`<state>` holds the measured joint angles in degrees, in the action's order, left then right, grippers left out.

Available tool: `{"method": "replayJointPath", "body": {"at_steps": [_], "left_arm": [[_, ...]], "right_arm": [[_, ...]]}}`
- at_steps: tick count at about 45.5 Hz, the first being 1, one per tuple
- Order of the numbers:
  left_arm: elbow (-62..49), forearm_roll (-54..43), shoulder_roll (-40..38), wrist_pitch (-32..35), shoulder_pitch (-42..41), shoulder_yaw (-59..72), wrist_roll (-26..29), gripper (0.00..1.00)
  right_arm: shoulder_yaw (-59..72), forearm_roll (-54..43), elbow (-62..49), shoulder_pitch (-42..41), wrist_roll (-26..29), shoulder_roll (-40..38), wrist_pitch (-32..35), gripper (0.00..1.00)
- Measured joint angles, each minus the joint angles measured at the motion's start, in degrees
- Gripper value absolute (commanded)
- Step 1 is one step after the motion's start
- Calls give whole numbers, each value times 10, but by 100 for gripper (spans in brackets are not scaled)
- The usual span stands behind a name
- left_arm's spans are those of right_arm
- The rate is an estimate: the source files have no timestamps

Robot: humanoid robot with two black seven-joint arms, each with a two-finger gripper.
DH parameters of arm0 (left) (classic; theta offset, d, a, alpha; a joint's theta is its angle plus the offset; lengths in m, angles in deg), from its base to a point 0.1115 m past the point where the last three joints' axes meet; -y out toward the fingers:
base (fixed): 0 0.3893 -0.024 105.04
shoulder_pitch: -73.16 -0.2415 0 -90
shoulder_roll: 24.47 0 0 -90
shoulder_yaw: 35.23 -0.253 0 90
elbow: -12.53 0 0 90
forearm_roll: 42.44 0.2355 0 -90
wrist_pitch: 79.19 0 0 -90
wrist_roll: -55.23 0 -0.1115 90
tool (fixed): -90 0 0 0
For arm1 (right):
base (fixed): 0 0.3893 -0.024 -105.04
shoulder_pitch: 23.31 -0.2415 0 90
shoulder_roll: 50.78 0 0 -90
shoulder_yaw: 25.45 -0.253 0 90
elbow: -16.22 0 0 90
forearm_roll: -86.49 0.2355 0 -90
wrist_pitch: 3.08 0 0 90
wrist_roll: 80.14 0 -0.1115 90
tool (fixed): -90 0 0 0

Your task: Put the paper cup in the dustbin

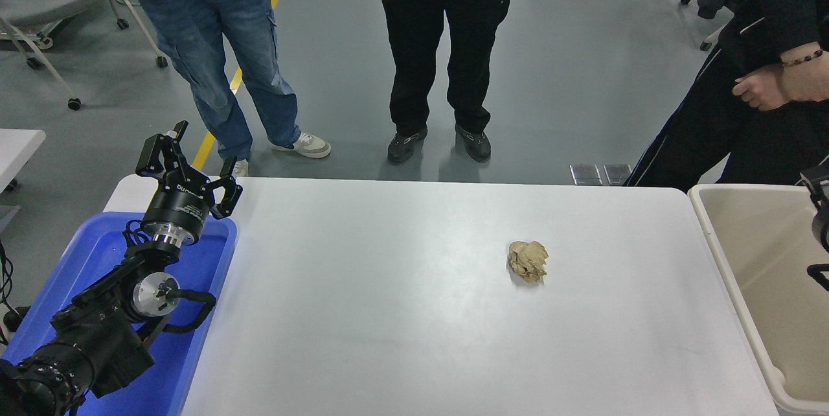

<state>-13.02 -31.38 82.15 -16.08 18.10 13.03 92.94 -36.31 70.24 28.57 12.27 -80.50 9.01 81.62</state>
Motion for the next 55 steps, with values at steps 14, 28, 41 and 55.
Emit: {"method": "replayJointPath", "body": {"at_steps": [14,28,41,55], "left_arm": [[0,0,0,0,0,0,0,100],[0,0,0,0,0,0,0,100],[0,0,0,0,0,0,0,100],[0,0,0,0,0,0,0,100]], "right_arm": [[-189,0,160,-27,-1,-45,-1,99],[-375,-8,295,22,-26,-48,-2,99],[-448,-26,333,111,-175,-11,-2,99],[-467,-31,343,211,-245,52,-1,99]]}}
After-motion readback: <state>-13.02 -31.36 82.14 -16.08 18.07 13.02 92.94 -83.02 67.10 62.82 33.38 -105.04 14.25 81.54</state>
